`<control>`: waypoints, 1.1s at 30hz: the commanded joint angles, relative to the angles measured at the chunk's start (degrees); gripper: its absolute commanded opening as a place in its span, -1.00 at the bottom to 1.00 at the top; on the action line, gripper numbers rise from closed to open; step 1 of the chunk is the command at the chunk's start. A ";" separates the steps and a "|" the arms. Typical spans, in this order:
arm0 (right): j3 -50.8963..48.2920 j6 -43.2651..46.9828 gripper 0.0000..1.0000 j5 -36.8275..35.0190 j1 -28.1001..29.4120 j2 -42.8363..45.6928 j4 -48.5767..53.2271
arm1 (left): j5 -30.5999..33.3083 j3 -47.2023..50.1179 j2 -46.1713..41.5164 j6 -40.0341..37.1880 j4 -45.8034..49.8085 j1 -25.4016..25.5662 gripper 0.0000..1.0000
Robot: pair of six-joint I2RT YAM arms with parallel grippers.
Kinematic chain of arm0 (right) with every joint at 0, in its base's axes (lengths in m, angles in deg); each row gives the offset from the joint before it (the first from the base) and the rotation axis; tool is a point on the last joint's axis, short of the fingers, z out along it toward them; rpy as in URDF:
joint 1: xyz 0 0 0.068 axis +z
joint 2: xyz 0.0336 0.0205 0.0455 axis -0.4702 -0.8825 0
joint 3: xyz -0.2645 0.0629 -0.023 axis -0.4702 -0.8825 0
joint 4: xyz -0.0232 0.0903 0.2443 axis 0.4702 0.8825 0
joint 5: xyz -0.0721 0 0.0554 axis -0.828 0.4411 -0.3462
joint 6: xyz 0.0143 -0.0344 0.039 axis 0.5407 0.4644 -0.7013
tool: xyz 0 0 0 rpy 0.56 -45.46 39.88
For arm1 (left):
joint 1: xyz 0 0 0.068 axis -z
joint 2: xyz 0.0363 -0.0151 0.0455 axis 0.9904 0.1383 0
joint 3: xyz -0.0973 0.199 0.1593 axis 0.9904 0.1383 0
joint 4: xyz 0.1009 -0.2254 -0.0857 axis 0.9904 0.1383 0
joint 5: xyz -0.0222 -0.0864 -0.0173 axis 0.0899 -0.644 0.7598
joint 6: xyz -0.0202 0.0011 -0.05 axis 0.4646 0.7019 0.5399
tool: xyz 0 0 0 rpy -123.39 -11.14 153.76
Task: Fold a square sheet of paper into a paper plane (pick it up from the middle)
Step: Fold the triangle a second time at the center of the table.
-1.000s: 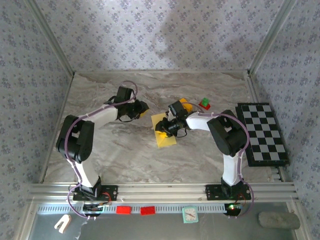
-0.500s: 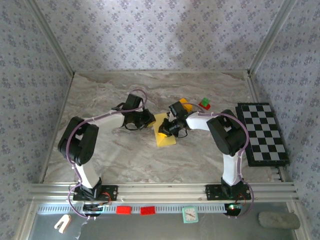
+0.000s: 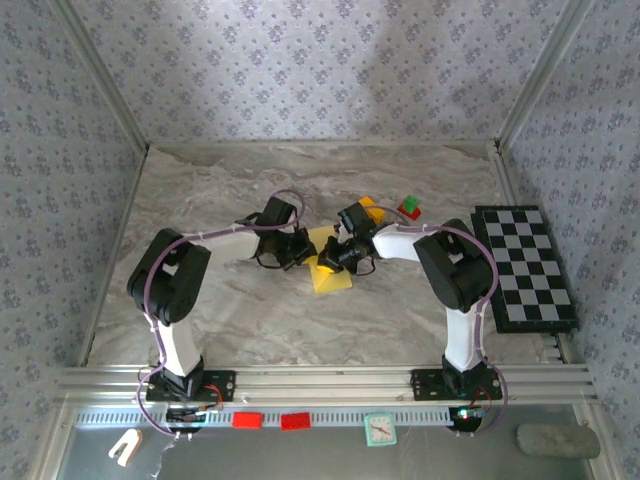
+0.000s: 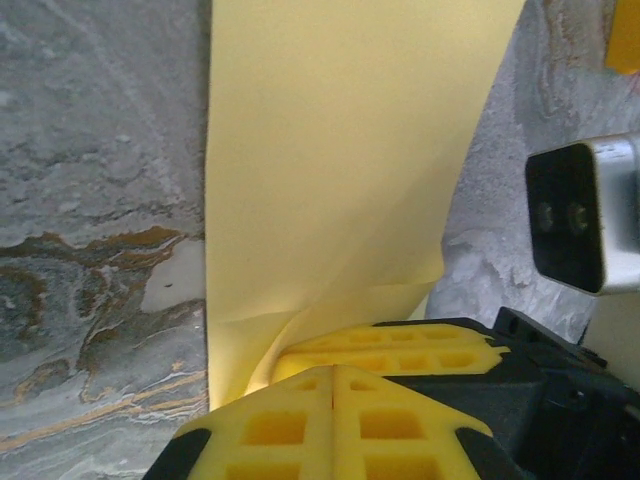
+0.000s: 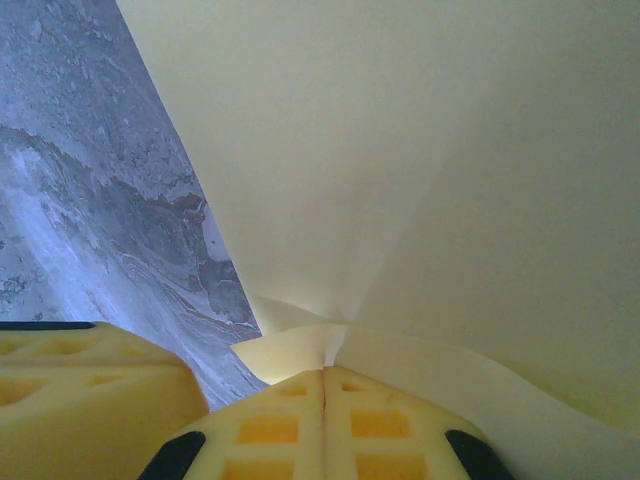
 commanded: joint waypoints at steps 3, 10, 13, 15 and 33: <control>-1.45 -0.47 -1.00 -2.02 -0.28 -1.99 2.83 | 0.48 -0.11 1.53 -0.71 2.51 0.46 -1.00; -1.64 -0.77 -1.00 -2.05 -0.27 -2.03 2.61 | 0.29 -0.61 2.93 -1.07 2.82 0.78 -1.00; -1.73 -0.85 -1.00 -1.90 -0.26 -1.99 2.52 | 0.82 -0.82 3.31 -1.31 2.94 0.80 -1.00; -1.81 -0.91 -1.00 -1.84 -0.29 -1.82 2.43 | 2.40 -1.20 3.51 -1.92 4.25 0.83 -1.00; -2.25 9.17 -0.92 -1.36 -1.62 6.48 4.05 | 8.03 -3.70 5.78 -8.16 12.71 0.81 -1.00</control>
